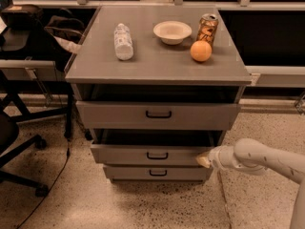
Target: Close middle drawer
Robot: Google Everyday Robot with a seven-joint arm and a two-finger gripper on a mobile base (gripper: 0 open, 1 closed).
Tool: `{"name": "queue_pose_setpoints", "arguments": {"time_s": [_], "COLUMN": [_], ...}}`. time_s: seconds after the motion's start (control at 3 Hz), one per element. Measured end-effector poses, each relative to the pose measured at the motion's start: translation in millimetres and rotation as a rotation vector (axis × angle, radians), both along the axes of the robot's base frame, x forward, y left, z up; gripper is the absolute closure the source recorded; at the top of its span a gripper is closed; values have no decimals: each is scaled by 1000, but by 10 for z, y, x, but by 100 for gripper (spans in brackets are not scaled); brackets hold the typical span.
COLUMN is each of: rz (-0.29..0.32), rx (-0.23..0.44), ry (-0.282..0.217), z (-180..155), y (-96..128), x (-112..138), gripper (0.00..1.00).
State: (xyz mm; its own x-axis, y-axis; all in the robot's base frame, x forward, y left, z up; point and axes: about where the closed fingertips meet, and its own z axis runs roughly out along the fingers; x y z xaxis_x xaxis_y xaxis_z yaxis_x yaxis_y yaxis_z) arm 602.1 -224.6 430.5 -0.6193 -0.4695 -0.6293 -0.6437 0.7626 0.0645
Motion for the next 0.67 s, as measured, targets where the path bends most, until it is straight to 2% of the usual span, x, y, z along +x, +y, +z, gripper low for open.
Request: {"name": "queue_pose_setpoints", "arguments": {"time_s": [0.33, 0.67], "rz": [0, 0], "rx": [0, 0], "ry": [0, 0], "z": [0, 1], "y": [0, 0], "x": [0, 1], "gripper": [53, 29]}}
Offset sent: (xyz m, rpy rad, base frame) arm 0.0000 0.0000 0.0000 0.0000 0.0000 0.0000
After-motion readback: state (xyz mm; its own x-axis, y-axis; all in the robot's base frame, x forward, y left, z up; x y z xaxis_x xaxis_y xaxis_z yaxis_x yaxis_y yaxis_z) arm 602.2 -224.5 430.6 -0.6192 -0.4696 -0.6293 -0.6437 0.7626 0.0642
